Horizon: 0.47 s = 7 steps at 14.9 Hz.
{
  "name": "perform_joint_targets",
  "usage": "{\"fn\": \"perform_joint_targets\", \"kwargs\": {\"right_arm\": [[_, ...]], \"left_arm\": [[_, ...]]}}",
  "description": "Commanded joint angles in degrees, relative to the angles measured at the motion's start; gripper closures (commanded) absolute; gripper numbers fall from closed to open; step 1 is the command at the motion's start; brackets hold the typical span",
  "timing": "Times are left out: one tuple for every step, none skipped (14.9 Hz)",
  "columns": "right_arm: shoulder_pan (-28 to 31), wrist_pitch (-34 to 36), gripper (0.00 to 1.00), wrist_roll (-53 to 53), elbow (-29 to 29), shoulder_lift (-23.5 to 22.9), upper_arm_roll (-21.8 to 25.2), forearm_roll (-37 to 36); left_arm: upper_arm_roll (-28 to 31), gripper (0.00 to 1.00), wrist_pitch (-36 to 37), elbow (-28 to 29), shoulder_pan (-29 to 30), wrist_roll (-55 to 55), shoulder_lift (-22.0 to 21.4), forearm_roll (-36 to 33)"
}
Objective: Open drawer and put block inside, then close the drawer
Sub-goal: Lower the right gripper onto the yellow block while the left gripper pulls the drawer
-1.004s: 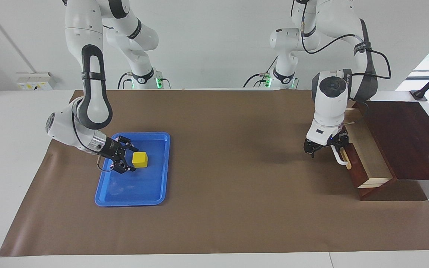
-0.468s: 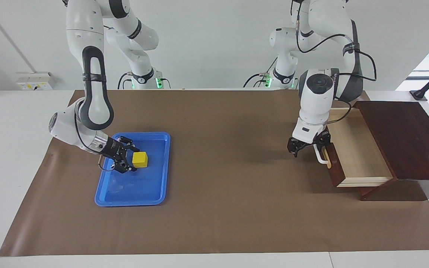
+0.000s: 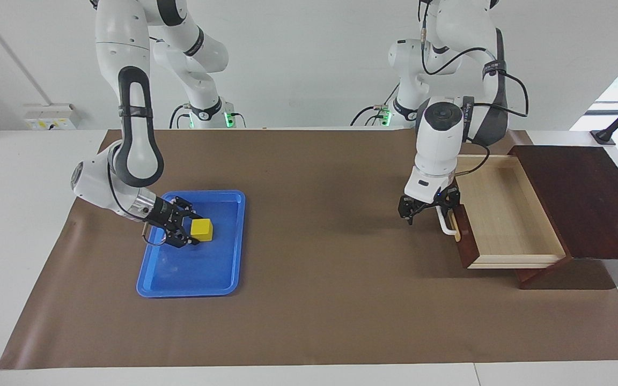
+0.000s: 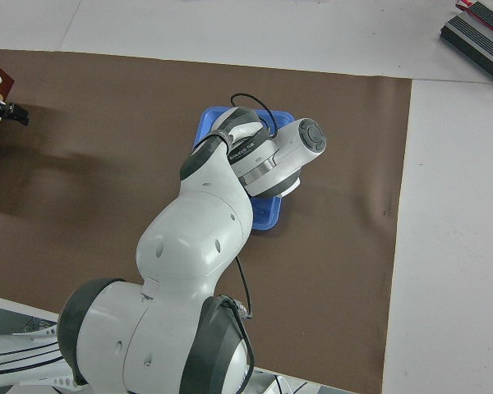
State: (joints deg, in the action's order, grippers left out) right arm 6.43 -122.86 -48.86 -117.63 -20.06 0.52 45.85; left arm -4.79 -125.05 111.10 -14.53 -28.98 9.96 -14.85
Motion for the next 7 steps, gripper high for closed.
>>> {"fn": "perform_joint_targets", "kwargs": {"right_arm": [[0.2,-0.9,0.44,3.2,-2.1,1.7,-0.1,1.7],[0.3,-0.6,0.59,3.7,-2.1,1.7,-0.1,1.7],[0.2,-0.5,0.76,4.6,-2.1,1.7,-0.1,1.7],[0.4,-0.4,0.93,5.4,-2.0,1.7,-0.1,1.7],[0.5,0.3,1.0,6.0,-1.9,1.7,-0.1,1.7],[0.4,0.8,1.0,6.1,-1.7,1.7,0.0,1.7],[0.2,0.7,1.0,6.1,-1.6,1.7,0.0,1.7]], "left_arm": [[0.4,0.0,1.6,-1.2,-0.8,-1.3,1.1,2.3],[0.5,0.0,2.4,-1.3,-0.8,-1.3,1.0,2.3],[0.5,0.0,3.0,-1.7,-0.6,-1.2,0.9,2.3],[0.4,0.0,3.8,-2.6,-0.2,-1.2,0.9,2.3],[0.4,0.0,5.0,-3.5,-0.1,-1.1,0.9,2.3],[0.4,0.0,5.8,-4.4,0.0,-1.0,0.9,2.3],[0.4,0.0,6.6,-5.4,0.1,-1.0,0.9,2.4]]}}
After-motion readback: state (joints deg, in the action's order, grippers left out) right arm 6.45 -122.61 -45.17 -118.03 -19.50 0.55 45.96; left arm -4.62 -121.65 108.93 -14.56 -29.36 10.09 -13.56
